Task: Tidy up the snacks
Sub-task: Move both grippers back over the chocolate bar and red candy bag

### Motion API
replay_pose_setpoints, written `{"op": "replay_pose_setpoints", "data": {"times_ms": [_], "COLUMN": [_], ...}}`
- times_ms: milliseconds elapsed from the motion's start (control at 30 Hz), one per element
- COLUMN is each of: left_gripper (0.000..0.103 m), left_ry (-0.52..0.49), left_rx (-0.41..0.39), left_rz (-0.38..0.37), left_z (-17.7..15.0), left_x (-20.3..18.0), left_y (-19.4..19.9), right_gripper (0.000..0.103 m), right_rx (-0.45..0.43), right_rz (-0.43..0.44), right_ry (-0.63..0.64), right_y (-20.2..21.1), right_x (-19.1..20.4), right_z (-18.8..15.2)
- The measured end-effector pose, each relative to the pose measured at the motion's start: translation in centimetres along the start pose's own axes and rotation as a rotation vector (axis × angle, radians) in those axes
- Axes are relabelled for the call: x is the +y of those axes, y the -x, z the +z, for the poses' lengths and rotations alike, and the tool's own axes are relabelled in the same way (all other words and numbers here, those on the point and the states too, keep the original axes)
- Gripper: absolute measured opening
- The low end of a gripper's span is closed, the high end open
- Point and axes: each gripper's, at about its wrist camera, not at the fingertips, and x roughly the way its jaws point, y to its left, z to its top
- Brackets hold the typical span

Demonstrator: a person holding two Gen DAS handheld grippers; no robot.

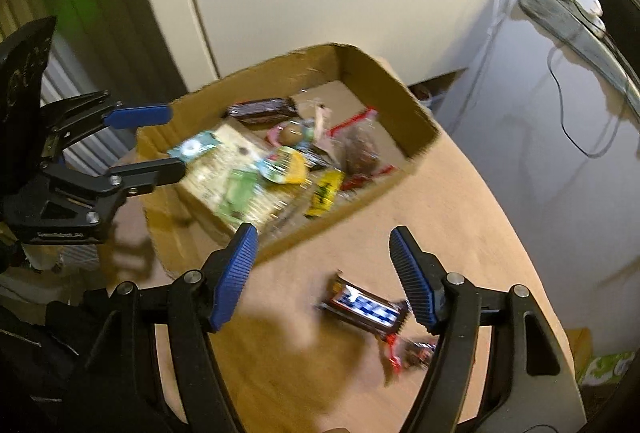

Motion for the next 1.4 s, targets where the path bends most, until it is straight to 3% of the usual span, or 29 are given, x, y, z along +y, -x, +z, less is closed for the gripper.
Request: {"op": "replay_pose_setpoints", "data": {"times_ms": [767,1000,1400], "left_gripper": [0.061,0.061,0.061], "left_ry": [-0.152,-0.174,-0.189], "left_rx": [0.057,0.086,0.129], "left_rz": [-0.149,-0.185,-0.221], "left_z": [0.7,0.8,1.3], "left_x": [-10.9,-12.8,-14.5], "left_y": [-3.1,-4.6,-6.6], "right_gripper": [0.071,0.071,0.071], "right_rx": [0.075,0.141,0.146], "right_rz": [-0.098,-0.047,0.074], "right_ry": [-0.256,-0.410,-0.580], "right_y": [1.5,0.8,-0.5], "right_x": [-10.9,-13.1,-13.9], "right_z": [-9.0,-11.6,-12.9]}}
